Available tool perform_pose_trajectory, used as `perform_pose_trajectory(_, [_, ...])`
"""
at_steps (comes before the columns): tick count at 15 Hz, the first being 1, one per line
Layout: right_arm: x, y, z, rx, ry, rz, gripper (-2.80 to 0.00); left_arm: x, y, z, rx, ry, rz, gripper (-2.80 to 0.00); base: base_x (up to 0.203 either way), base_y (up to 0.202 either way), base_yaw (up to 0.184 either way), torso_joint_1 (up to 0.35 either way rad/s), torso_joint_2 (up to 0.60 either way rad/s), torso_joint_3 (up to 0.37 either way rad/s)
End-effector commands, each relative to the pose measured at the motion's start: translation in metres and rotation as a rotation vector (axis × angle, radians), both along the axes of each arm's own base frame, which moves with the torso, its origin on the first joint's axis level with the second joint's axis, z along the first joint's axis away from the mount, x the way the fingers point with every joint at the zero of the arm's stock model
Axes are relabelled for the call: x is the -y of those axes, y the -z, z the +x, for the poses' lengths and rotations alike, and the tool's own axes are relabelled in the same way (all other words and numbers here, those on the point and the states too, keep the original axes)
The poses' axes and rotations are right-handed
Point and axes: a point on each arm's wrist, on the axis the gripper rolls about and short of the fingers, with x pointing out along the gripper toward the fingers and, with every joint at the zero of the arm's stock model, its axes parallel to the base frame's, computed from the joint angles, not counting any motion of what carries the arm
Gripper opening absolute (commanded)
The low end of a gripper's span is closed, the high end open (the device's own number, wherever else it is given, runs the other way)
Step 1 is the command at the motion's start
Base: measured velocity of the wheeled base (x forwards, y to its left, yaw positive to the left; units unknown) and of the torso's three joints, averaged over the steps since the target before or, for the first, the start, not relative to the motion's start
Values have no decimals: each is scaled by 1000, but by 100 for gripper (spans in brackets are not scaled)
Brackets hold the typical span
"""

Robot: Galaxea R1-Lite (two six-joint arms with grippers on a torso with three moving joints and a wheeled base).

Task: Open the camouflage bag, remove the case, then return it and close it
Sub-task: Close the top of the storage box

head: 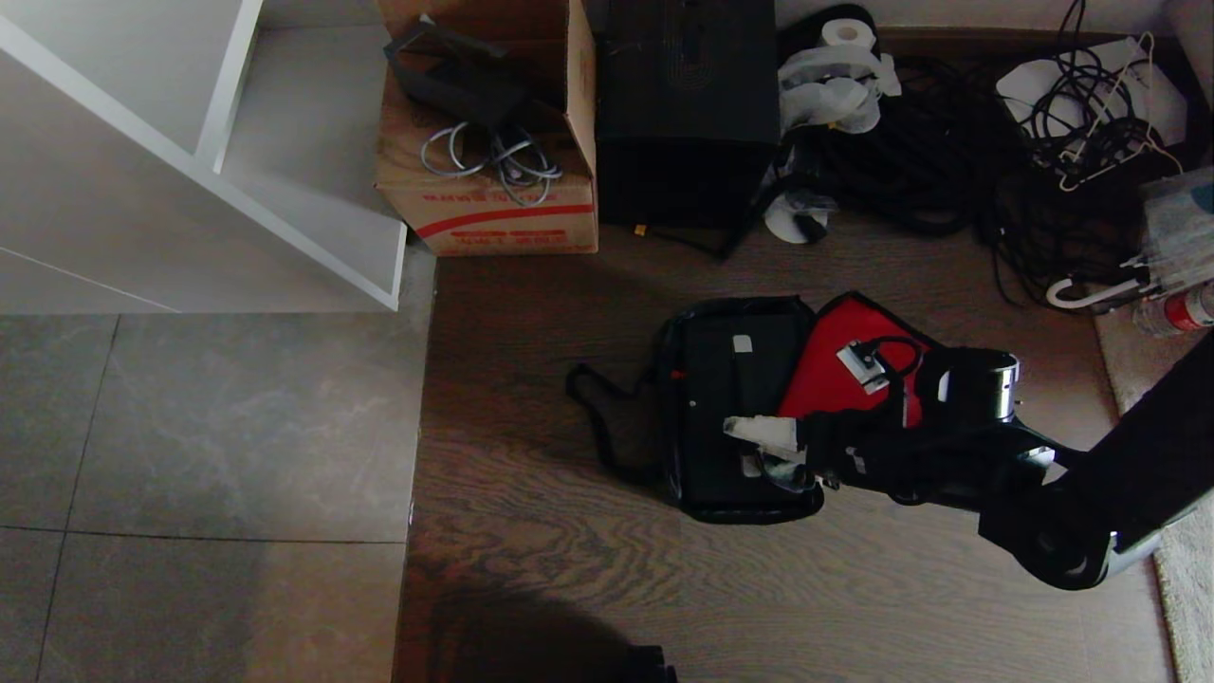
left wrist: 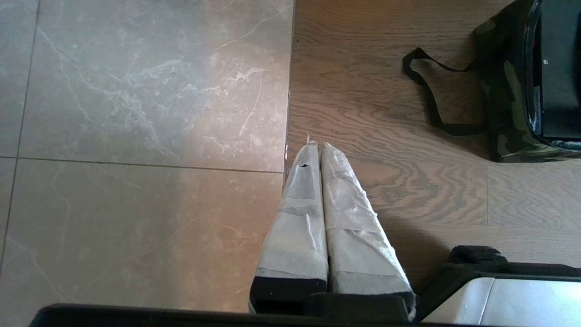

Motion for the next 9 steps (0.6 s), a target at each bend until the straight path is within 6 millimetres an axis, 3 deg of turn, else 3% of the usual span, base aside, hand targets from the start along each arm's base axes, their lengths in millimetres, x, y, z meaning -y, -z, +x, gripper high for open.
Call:
perform_pose_trajectory(1, [-21, 0, 0, 26, -38, 55, 0, 0, 0, 0, 1, 0, 0, -280, 0, 0, 0, 0, 0, 0])
perform_pose_trajectory(5, [-59, 1, -10, -61, -63, 134, 0, 0, 0, 0, 1, 0, 0, -280, 0, 0, 0, 0, 0, 0])
perform_pose_trajectory(6, [-62, -10, -8, -34, -37, 175, 0, 0, 0, 0, -1, 0, 0, -280, 0, 0, 0, 0, 0, 0])
perform_pose_trajectory(8, [-57, -27, -2, 13, 43, 207, 0, 0, 0, 0, -1, 0, 0, -280, 0, 0, 0, 0, 0, 0])
perform_pose_trajectory(9, [-44, -31, 5, 19, 99, 213, 0, 0, 0, 0, -1, 0, 0, -280, 0, 0, 0, 0, 0, 0])
